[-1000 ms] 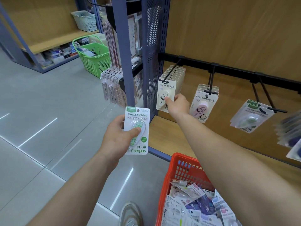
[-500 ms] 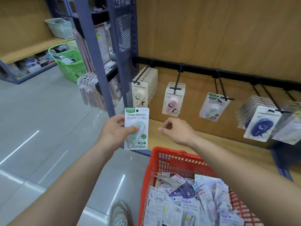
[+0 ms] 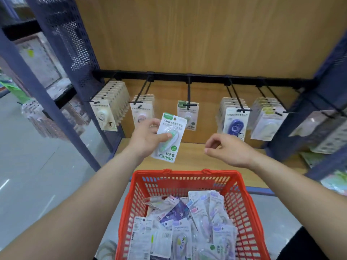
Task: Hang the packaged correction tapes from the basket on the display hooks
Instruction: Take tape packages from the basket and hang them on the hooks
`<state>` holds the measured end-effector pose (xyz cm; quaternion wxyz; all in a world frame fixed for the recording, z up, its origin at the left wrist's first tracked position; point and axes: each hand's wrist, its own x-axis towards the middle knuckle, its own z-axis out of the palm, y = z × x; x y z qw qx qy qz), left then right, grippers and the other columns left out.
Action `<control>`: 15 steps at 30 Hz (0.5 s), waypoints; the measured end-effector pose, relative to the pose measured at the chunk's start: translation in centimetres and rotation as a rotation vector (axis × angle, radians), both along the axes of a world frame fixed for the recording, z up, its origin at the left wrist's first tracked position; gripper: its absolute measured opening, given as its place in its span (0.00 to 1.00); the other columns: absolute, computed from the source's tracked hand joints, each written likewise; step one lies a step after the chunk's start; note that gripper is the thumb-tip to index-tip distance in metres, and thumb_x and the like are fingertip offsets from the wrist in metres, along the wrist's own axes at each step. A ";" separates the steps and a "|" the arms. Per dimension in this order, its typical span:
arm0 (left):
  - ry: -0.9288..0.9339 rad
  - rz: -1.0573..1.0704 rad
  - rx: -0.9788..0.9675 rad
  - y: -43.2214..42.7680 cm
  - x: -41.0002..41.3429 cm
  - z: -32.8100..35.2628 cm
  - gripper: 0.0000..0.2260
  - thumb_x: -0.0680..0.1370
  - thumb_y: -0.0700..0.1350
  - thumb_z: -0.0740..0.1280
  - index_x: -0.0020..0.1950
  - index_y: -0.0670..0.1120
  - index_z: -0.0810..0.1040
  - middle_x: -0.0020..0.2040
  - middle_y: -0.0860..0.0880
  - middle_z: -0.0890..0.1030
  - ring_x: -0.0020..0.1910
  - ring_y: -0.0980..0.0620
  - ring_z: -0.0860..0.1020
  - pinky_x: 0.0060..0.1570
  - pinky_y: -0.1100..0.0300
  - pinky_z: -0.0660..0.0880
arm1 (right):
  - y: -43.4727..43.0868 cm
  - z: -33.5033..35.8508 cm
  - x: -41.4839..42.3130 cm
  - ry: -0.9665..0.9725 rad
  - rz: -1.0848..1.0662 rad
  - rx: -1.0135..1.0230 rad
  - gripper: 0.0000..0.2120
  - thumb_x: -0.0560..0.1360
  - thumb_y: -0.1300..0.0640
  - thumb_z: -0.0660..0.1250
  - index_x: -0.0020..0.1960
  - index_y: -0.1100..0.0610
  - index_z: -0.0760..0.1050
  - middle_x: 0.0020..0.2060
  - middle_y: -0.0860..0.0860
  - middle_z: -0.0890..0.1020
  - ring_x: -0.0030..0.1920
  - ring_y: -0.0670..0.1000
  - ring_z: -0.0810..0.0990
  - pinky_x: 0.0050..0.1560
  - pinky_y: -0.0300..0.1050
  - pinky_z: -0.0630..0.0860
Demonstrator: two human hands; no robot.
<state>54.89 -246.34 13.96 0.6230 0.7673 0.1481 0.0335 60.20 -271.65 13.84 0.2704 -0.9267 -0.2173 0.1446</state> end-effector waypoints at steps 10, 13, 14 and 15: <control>-0.073 0.085 -0.074 -4.6 4.9 -1.3 0.12 0.78 0.38 0.74 0.57 0.51 0.78 0.47 0.52 0.87 0.42 0.52 0.87 0.38 0.51 0.85 | -3.5 -1.3 3.6 0.042 -0.012 -0.017 0.08 0.77 0.46 0.71 0.50 0.49 0.79 0.45 0.43 0.83 0.50 0.43 0.81 0.49 0.39 0.75; -0.073 0.105 -0.092 -4.8 5.6 -1.5 0.12 0.78 0.39 0.73 0.57 0.52 0.78 0.46 0.54 0.87 0.41 0.54 0.87 0.37 0.53 0.84 | -3.3 -1.6 4.2 0.061 -0.025 0.011 0.08 0.77 0.46 0.71 0.51 0.49 0.79 0.45 0.43 0.83 0.49 0.44 0.81 0.50 0.41 0.76; -0.076 0.106 -0.093 -4.9 5.7 -1.7 0.12 0.78 0.39 0.73 0.58 0.52 0.78 0.46 0.54 0.87 0.41 0.55 0.87 0.37 0.54 0.84 | -3.2 -1.7 4.3 0.067 -0.026 0.017 0.08 0.76 0.46 0.72 0.51 0.49 0.79 0.45 0.43 0.82 0.49 0.44 0.81 0.51 0.42 0.76; -0.082 0.104 -0.094 -4.9 5.8 -1.8 0.12 0.78 0.38 0.73 0.58 0.51 0.78 0.46 0.54 0.87 0.41 0.56 0.86 0.37 0.55 0.84 | -3.1 -1.8 4.3 0.070 -0.023 0.019 0.09 0.76 0.46 0.72 0.51 0.49 0.79 0.45 0.44 0.82 0.49 0.44 0.81 0.50 0.41 0.77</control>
